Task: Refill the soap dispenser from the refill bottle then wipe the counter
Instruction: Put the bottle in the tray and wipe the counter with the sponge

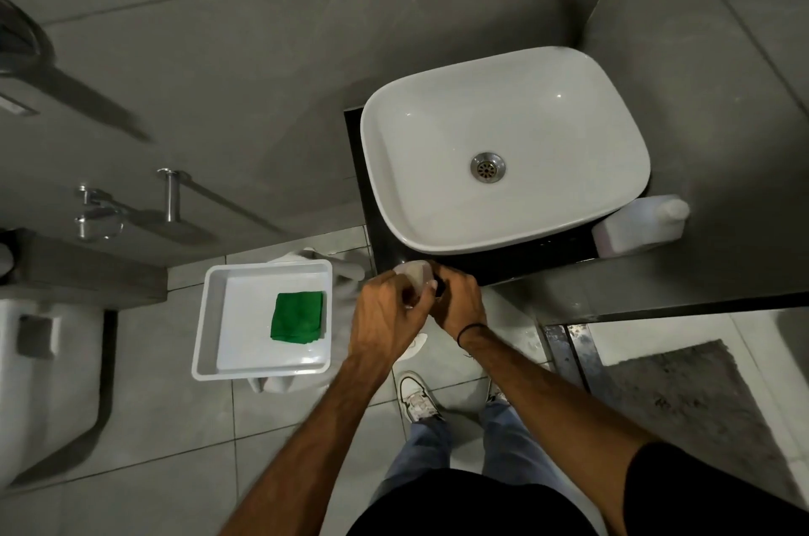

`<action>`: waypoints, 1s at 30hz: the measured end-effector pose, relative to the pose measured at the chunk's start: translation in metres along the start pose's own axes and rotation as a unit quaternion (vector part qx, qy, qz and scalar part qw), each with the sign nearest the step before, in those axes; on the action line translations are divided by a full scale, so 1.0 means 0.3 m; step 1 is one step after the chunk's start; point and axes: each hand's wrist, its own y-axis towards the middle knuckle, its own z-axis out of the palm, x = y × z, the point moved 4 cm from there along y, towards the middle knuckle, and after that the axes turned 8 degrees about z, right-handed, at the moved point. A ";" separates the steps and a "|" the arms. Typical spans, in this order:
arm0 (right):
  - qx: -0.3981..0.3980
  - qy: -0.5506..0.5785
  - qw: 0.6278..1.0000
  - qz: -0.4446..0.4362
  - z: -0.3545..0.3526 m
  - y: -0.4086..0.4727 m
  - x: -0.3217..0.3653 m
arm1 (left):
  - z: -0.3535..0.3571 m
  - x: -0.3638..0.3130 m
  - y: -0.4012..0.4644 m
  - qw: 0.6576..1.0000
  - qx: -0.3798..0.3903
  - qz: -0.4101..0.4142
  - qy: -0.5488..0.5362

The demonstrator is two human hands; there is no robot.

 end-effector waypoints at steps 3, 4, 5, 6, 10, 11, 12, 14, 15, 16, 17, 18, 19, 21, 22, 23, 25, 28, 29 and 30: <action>0.018 -0.054 0.998 -0.028 -0.020 -0.017 -0.009 | -0.001 0.020 -0.047 1.000 0.015 -0.027 0.000; 0.020 -0.068 0.997 -0.019 -0.039 -0.020 -0.027 | -0.001 0.026 -0.069 0.999 0.021 -0.033 0.004; 0.021 -0.082 0.996 -0.007 -0.061 -0.021 -0.052 | 0.003 0.032 -0.093 0.999 0.030 -0.038 0.011; 0.025 -0.087 0.996 0.005 -0.090 -0.023 -0.084 | 0.013 0.038 -0.117 0.998 0.044 -0.045 0.024; 0.025 -0.072 0.996 0.048 -0.260 -0.031 -0.231 | 0.089 0.018 -0.178 0.988 0.106 -0.080 0.074; 0.017 -0.064 0.996 0.065 -0.317 -0.032 -0.273 | 0.116 -0.006 -0.180 0.987 0.119 -0.081 0.073; 0.001 -0.053 0.995 0.083 -0.379 -0.031 -0.316 | 0.150 -0.039 -0.177 0.986 0.130 -0.076 0.070; -0.064 -0.027 0.991 0.115 -0.512 -0.026 -0.399 | 0.230 -0.123 -0.160 0.985 0.152 -0.055 0.061; -0.109 -0.013 0.986 0.127 -0.583 -0.025 -0.436 | 0.275 -0.172 -0.143 0.985 0.159 -0.039 0.052; -0.150 0.003 0.980 0.134 -0.650 -0.020 -0.469 | 0.321 -0.223 -0.121 0.985 0.165 -0.024 0.041; -0.180 0.016 0.974 0.140 -0.710 -0.011 -0.493 | 0.365 -0.274 -0.093 0.985 0.169 -0.012 0.028; -0.198 0.029 0.969 0.144 -0.762 0.004 -0.510 | 0.406 -0.326 -0.061 0.985 0.171 -0.002 0.016; -0.208 0.043 0.967 0.143 -0.807 0.025 -0.517 | 0.443 -0.377 -0.028 0.985 0.172 0.006 0.005; -0.222 0.077 0.964 0.122 -0.876 0.073 -0.509 | 0.501 -0.470 0.037 0.985 0.171 0.016 -0.020; -0.231 0.087 0.963 0.107 -0.900 0.095 -0.498 | 0.523 -0.510 0.068 0.985 0.166 0.022 -0.035; -0.234 0.090 0.963 0.094 -0.916 0.114 -0.487 | 0.542 -0.545 0.097 0.986 0.160 0.028 -0.051; -0.215 0.080 0.969 0.086 -0.926 0.146 -0.471 | 0.570 -0.601 0.149 0.986 0.144 0.030 -0.076; -0.204 0.061 0.973 0.086 -0.931 0.168 -0.483 | 0.589 -0.658 0.202 0.987 0.121 0.019 -0.102; -0.206 0.062 0.973 0.082 -0.936 0.163 -0.485 | 0.588 -0.672 0.212 0.988 0.110 0.017 -0.104; -0.204 0.064 0.974 0.075 -0.942 0.155 -0.487 | 0.585 -0.685 0.218 0.989 0.102 0.015 -0.110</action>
